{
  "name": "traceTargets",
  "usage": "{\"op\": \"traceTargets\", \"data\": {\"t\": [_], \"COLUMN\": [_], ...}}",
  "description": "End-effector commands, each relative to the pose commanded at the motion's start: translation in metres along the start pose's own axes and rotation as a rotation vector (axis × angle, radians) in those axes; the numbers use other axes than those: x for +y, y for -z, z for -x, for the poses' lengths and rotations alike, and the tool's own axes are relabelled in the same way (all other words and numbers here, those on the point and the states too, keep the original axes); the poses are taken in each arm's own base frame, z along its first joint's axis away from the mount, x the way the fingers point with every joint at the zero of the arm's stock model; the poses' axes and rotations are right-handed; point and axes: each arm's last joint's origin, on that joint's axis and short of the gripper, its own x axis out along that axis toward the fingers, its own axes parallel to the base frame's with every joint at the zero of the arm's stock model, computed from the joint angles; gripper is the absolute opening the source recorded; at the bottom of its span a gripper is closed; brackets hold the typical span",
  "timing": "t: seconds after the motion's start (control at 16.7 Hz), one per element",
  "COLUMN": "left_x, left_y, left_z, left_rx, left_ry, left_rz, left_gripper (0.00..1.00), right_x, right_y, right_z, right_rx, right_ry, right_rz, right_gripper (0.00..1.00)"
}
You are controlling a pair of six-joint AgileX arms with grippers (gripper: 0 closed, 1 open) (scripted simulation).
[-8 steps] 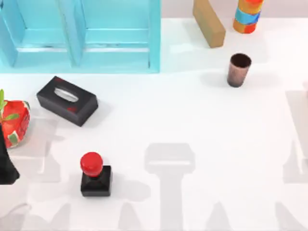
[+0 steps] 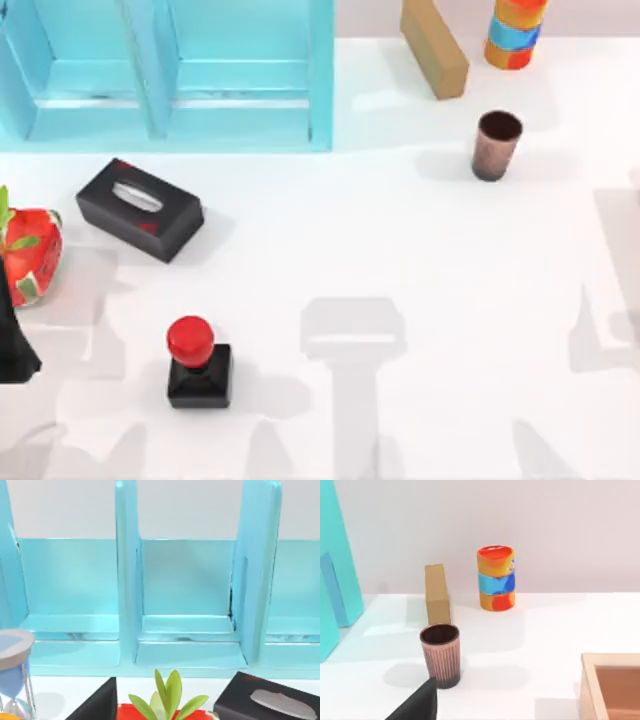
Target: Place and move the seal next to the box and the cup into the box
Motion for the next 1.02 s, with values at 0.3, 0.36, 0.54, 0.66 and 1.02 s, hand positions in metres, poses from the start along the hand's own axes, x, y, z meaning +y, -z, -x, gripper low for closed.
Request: {"op": "traceTargets", "data": {"t": [0.3,0.36,0.54,0.66,1.02], "left_x": [0.0,0.0,0.0,0.0,0.0], "left_y": [0.0,0.0,0.0,0.0,0.0], "left_z": [0.0,0.0,0.0,0.0,0.0], "left_rx": [0.0,0.0,0.0,0.0,0.0], "left_ry": [0.0,0.0,0.0,0.0,0.0], "left_rz": [0.0,0.0,0.0,0.0,0.0], "left_gripper": [1.0,1.0,1.0,1.0,1.0], "right_x": [0.028,0.036,0.065,0.088,0.161], "right_y": [-0.078,-0.095,-0.14,-0.165,-0.21], "right_z": [-0.012,-0.017,-0.037,-0.051,-0.088], "right_rx": [0.185,0.232,0.378,0.474,0.723], "right_ry": [-0.187,-0.225,-0.329,-0.386,-0.475], "right_rz": [-0.095,-0.114,-0.16,-0.182,-0.208], "right_gripper": [1.0,1.0,1.0,1.0,1.0]}}
